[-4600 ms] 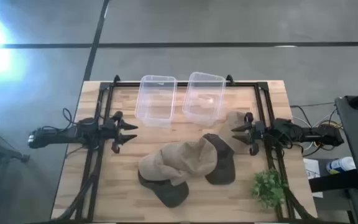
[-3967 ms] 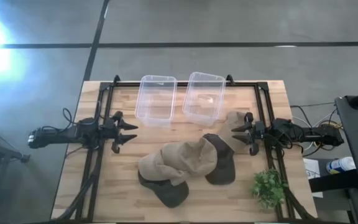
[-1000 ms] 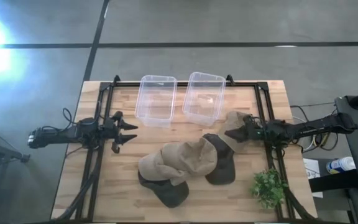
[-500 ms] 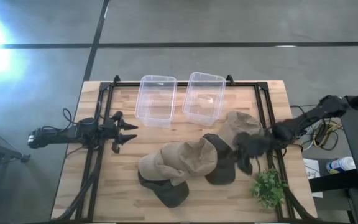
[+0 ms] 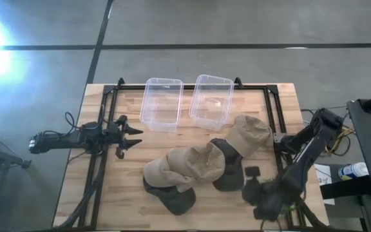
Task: Pick & Place hat
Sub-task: Put the right black cap into the right transparent bin
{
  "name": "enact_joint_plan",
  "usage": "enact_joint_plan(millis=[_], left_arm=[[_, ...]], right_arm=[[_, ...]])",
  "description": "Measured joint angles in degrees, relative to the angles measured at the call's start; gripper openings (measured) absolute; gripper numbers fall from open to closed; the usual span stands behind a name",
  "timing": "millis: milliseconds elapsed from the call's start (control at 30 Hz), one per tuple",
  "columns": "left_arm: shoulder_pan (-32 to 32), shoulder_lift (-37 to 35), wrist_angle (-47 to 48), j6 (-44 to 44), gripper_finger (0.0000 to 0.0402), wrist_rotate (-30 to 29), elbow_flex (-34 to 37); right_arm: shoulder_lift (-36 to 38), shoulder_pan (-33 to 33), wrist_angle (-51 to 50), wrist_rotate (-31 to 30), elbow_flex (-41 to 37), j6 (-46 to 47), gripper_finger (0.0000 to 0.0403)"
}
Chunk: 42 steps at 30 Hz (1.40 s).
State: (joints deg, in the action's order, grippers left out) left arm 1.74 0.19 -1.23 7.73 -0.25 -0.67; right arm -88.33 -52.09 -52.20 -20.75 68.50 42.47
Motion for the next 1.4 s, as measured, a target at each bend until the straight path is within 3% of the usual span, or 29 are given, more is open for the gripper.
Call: enact_joint_plan(millis=[200, 400, 600, 1000, 1400], left_arm=[[0.0, 0.0, 0.0, 0.0, 0.0181, 0.0, 0.0], [0.0, 0.0, 0.0, 0.0, 0.0181, 0.0, 0.0], [0.0, 0.0, 0.0, 0.0, 0.0181, 0.0, 0.0], [0.0, 0.0, 0.0, 0.0, 0.0181, 0.0, 0.0], [0.0, 0.0, 0.0, 0.0, 0.0181, 0.0, 0.0]], right_arm=[[-11.5, 0.0, -3.8, -0.3, 7.3, -3.0, 0.0172], [-22.0, 1.4, -13.9, -1.1, 17.5, 0.9, 0.0237], [-31.3, 1.5, -24.0, -1.4, 25.3, 6.9, 0.0265], [-43.1, 2.7, -30.8, -10.5, 30.4, 16.9, 0.0250], [-45.0, 7.2, -37.8, -11.0, 27.1, 31.7, 0.0213]])
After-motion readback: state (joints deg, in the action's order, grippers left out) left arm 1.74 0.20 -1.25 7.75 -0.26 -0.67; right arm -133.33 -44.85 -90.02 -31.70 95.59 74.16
